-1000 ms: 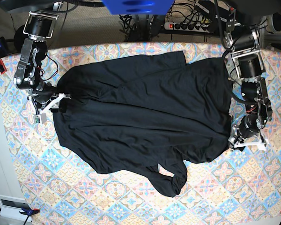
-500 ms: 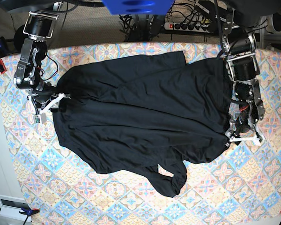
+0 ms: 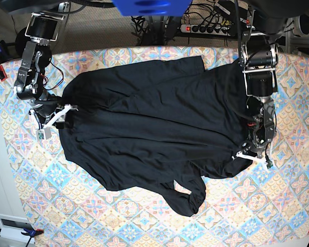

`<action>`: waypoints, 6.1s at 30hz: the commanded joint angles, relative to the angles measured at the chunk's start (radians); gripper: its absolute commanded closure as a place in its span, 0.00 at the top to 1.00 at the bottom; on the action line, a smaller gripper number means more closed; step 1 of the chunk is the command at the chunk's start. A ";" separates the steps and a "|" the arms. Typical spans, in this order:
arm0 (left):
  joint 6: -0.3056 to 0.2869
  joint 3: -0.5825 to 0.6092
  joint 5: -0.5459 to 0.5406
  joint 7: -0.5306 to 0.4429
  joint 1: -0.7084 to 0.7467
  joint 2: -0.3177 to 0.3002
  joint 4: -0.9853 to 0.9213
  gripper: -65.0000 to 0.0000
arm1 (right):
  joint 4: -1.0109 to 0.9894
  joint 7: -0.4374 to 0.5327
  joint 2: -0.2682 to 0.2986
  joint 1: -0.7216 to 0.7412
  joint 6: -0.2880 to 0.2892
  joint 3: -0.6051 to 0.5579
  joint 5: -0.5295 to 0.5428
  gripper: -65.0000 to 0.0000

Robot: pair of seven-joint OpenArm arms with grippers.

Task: Layout the t-shirt on the table in an organized manner, then fold the t-shirt properly
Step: 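Drag the grasped hem edge with the left gripper away from the shirt, then pull the shirt side with the left gripper to stretch the body, then drag the shirt collar corner with the right gripper along the table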

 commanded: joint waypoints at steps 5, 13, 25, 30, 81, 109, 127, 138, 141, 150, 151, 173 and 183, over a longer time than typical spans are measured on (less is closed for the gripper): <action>0.005 -0.007 0.067 -0.037 -0.149 -0.031 0.004 0.02 | 0.018 0.021 0.015 -0.010 0.002 0.009 0.011 0.30; 0.007 -0.007 0.153 -0.089 -0.269 -0.055 -0.005 0.04 | 0.065 0.019 0.015 -0.010 0.002 0.008 0.011 0.30; 0.007 -0.009 0.148 -0.038 -0.074 -0.054 0.146 0.15 | 0.065 0.018 0.015 -0.010 0.002 0.002 0.011 0.30; 0.007 -0.012 0.148 -0.038 -0.030 -0.054 0.159 0.15 | 0.065 0.018 0.015 -0.010 0.002 0.002 0.011 0.30; 0.005 -0.107 -0.429 0.276 0.584 -0.075 0.569 0.46 | 0.067 0.018 0.013 -0.009 0.002 0.000 0.011 0.30; 0.004 -0.273 -0.010 0.120 0.199 -0.160 0.242 0.00 | 0.097 0.018 0.013 -0.012 0.002 0.000 0.011 0.30; 0.007 -0.362 -0.009 0.038 0.205 -0.252 0.215 0.05 | -0.005 0.018 0.015 0.071 0.001 -0.189 -0.037 0.30; 0.005 -0.360 -0.099 0.086 0.283 -0.217 0.219 0.20 | -0.162 0.018 0.015 0.237 0.001 -0.348 -0.204 0.41; 0.005 -0.360 -0.154 0.086 0.314 -0.214 0.221 0.20 | -0.208 0.018 0.015 0.281 0.001 -0.390 -0.204 0.44; 0.002 -0.360 -0.331 0.086 0.426 -0.214 0.221 0.20 | -0.364 0.029 0.010 0.396 0.001 -0.407 -0.205 0.43; 0.002 -0.360 -0.337 0.086 0.431 -0.214 0.221 0.20 | -0.380 0.032 0.010 0.410 0.001 -0.407 -0.205 0.43; 0.002 -0.360 -0.349 0.088 0.458 -0.235 0.310 0.20 | -0.490 0.107 -0.042 0.427 0.002 -0.407 -0.201 0.43; 0.002 -0.362 -0.349 0.088 0.460 -0.235 0.328 0.20 | -0.377 0.098 -0.043 0.425 0.002 -0.400 -0.198 0.43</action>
